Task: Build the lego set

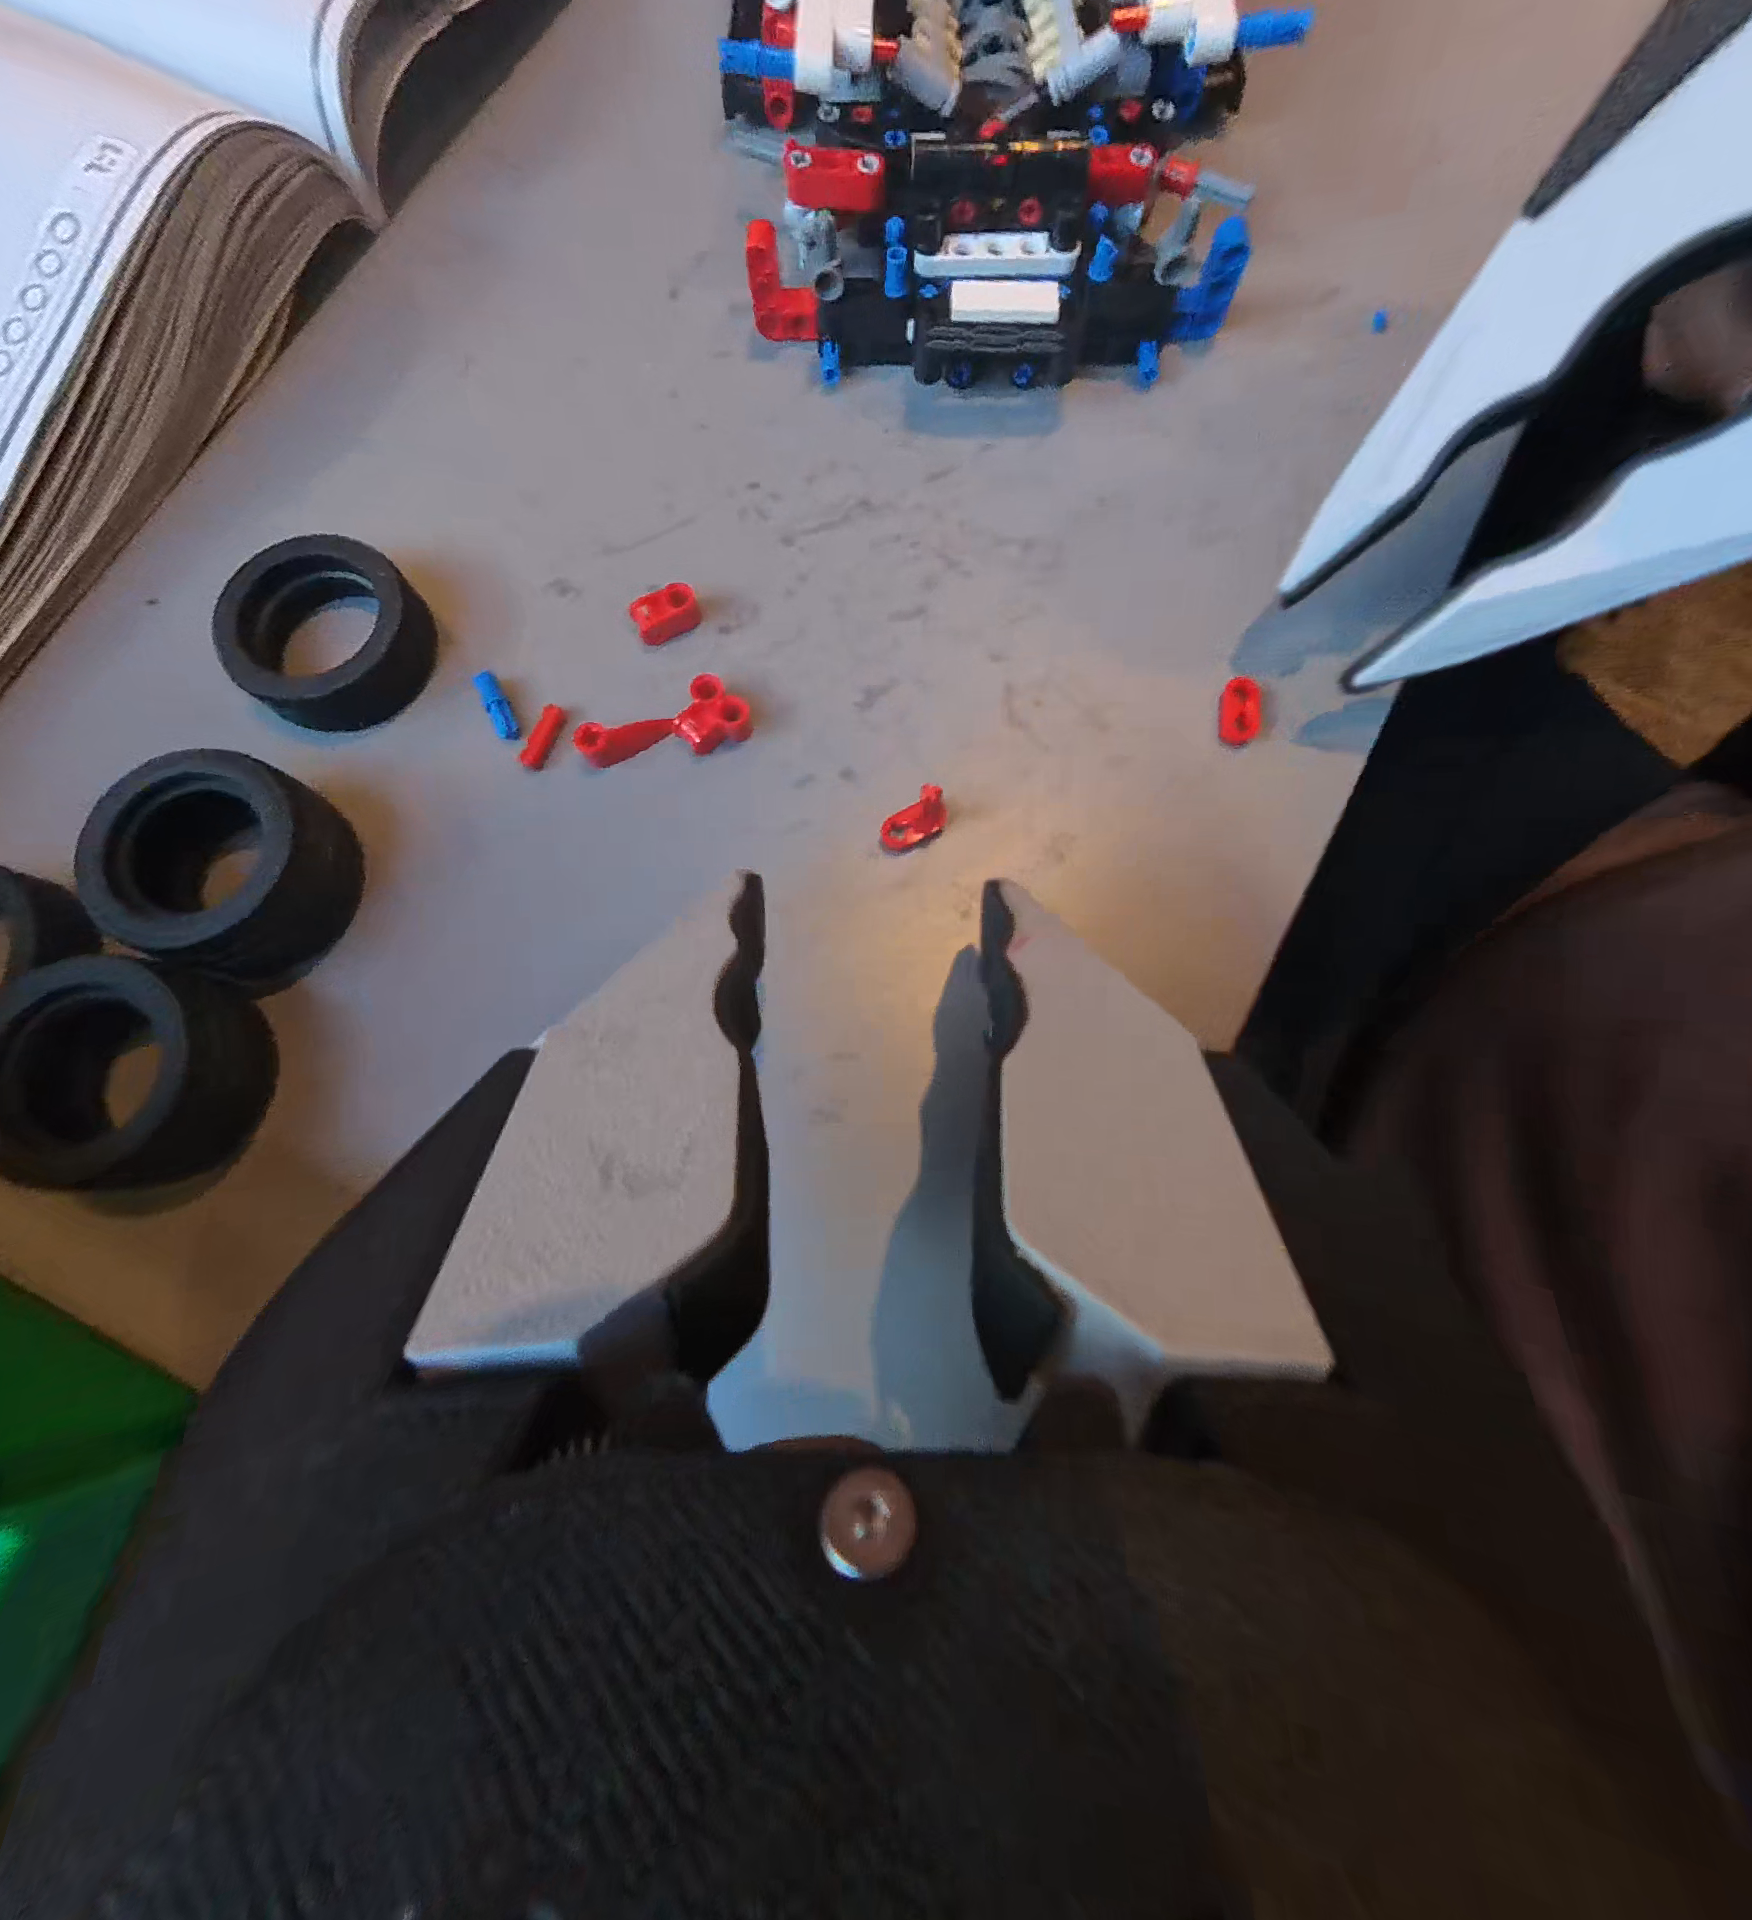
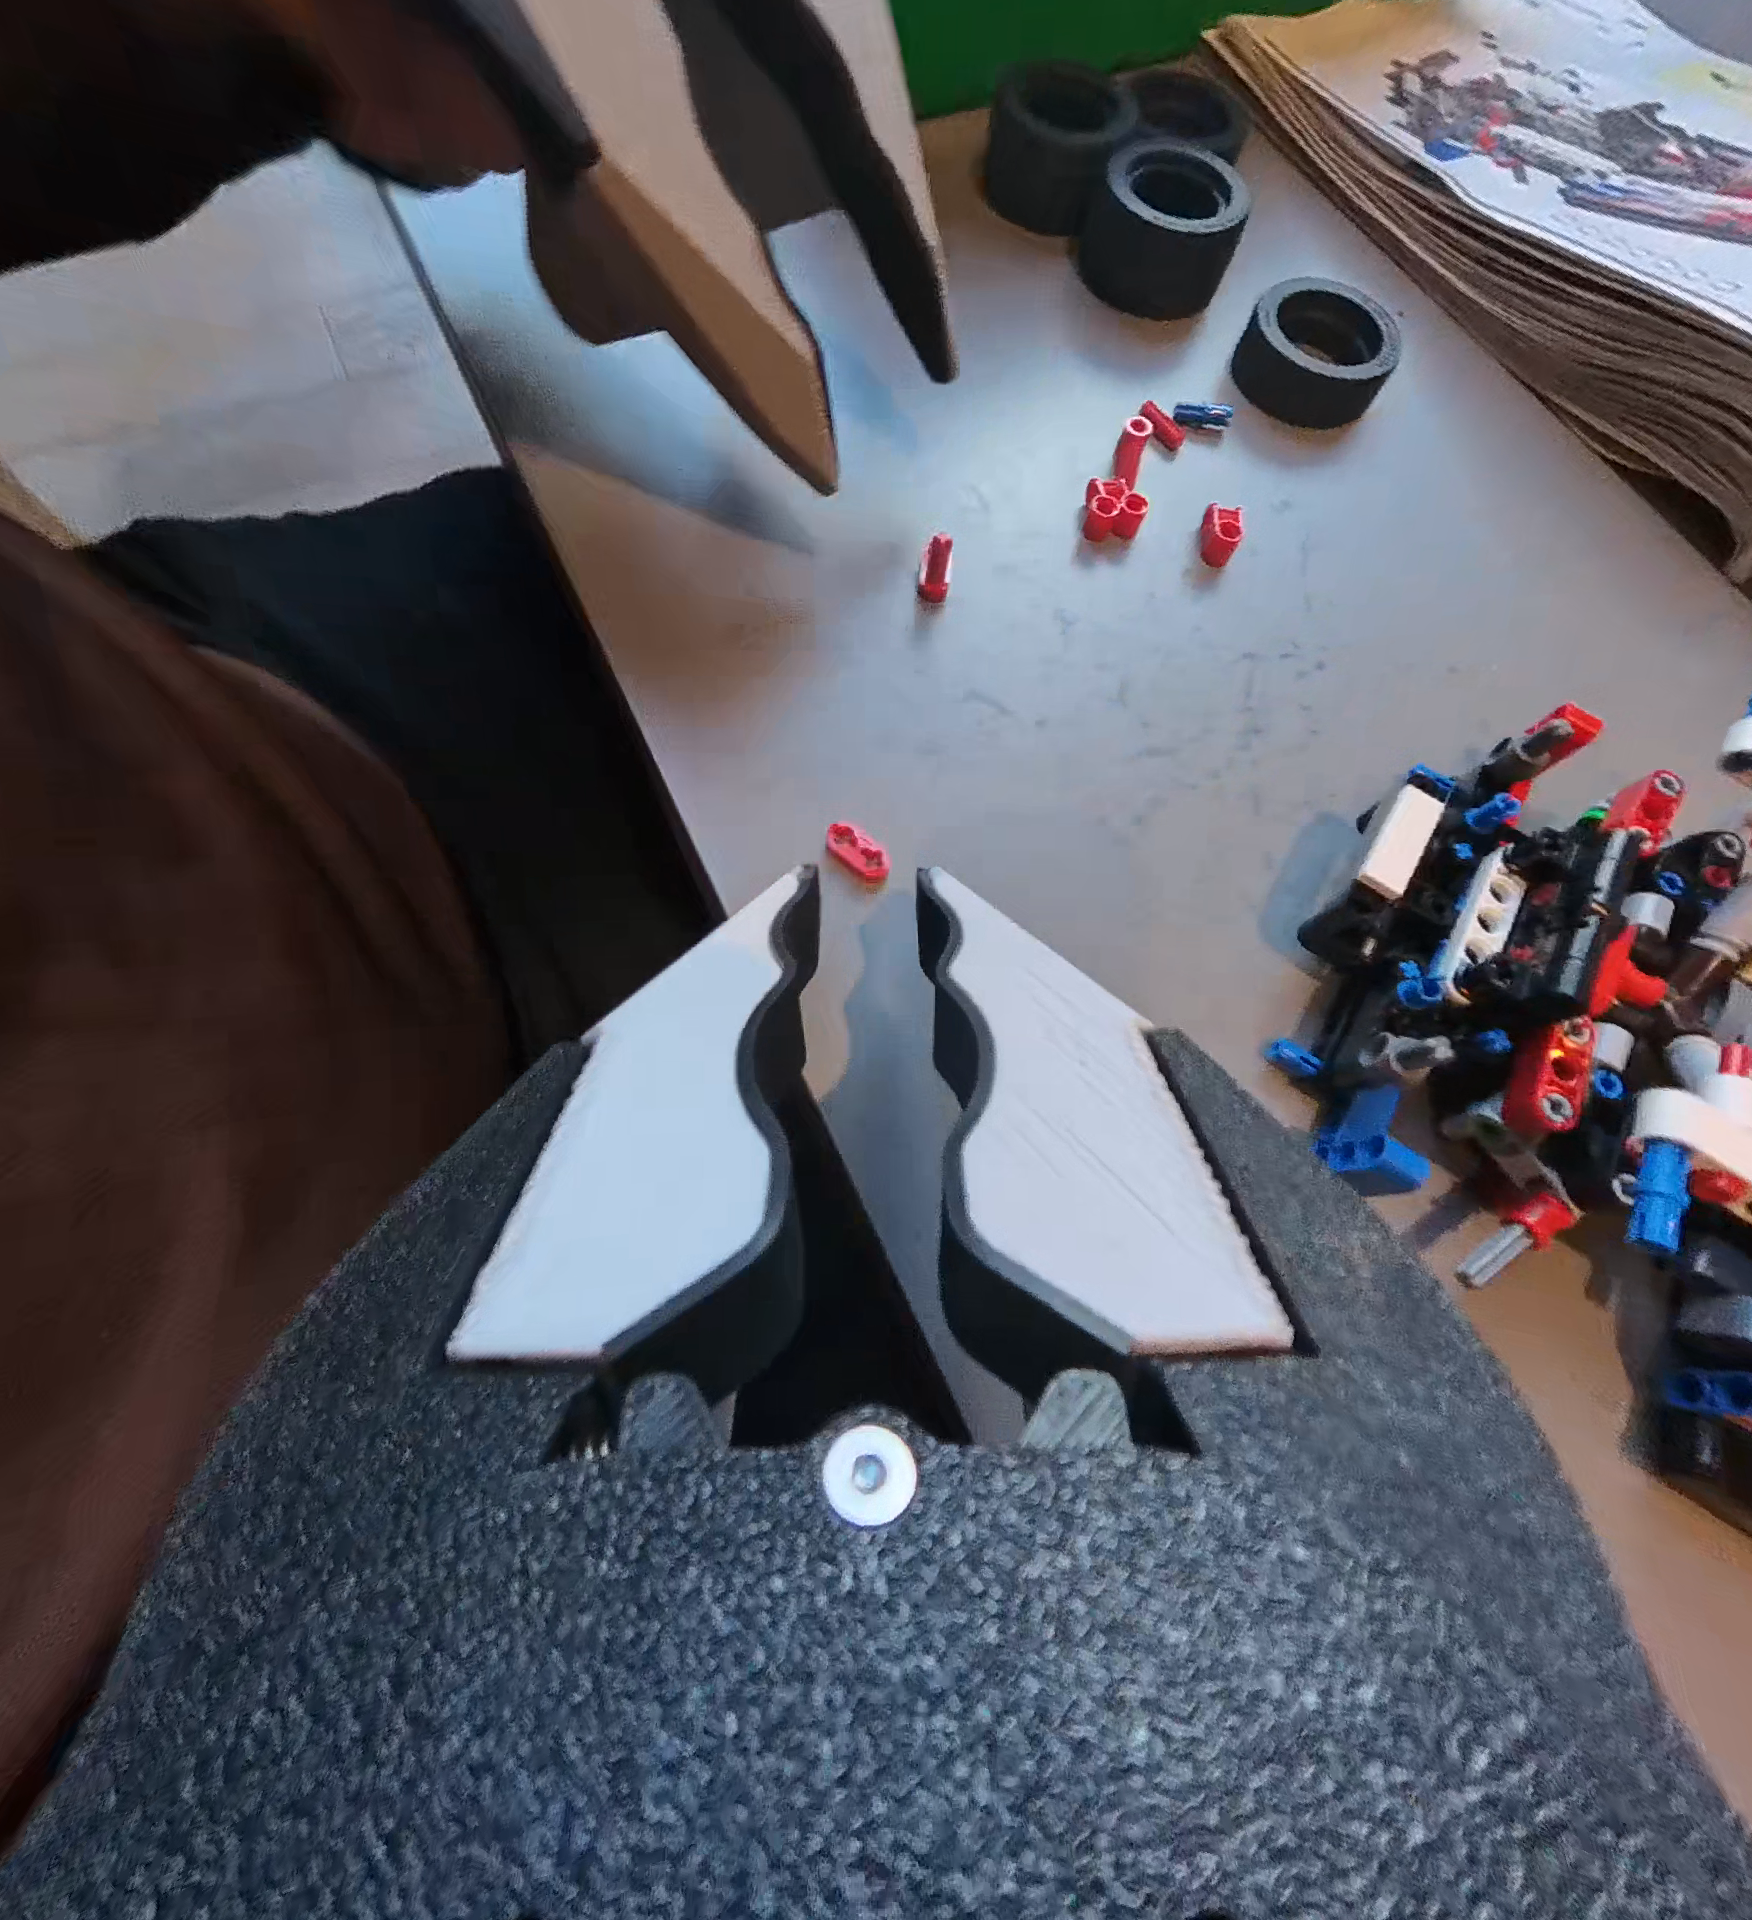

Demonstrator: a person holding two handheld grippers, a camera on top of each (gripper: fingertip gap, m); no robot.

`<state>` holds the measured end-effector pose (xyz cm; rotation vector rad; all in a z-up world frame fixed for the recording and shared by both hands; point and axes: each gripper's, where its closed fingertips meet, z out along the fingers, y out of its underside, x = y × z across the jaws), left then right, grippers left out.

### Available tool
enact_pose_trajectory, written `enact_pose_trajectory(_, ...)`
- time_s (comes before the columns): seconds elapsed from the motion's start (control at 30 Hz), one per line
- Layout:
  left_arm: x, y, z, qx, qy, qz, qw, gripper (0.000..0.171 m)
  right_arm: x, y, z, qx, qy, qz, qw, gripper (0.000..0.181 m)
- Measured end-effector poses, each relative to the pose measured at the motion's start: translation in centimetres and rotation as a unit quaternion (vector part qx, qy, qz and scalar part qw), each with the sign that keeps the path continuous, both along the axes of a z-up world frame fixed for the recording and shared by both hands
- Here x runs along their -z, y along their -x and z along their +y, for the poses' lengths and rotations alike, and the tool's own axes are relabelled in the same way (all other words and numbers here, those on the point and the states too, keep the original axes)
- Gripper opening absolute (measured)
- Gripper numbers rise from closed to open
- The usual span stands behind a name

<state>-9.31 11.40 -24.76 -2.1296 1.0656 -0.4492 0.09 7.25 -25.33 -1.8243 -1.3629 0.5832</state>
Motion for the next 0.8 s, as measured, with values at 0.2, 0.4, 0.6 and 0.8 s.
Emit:
enact_pose_trajectory(0.2, 1.9, -0.7, 0.3, 0.132, -0.012, 0.056, 0.99, 0.028, 1.1, -0.4, 0.2, -0.075, -0.016, -0.061, 0.995, 0.017)
enact_pose_trajectory(0.4, 2.1, -1.8, 0.0, 0.198, 0.014, 0.037, 0.979, 0.018, 0.7, -0.1, 0.7, -0.116, -0.008, -0.061, 0.991, 0.019)
enact_pose_trajectory(0.6, 2.1, -2.4, 0.0, 0.186, 0.024, 0.019, 0.982, 0.006, 1.2, 1.3, 0.6, -0.158, -0.018, -0.074, 0.985, 0.019)
enact_pose_trajectory(0.8, 2.1, -2.8, -0.4, 0.128, 0.034, 0.015, 0.991, 0.004, 1.4, 1.7, 0.3, -0.165, -0.012, -0.07, 0.984, 0.009)
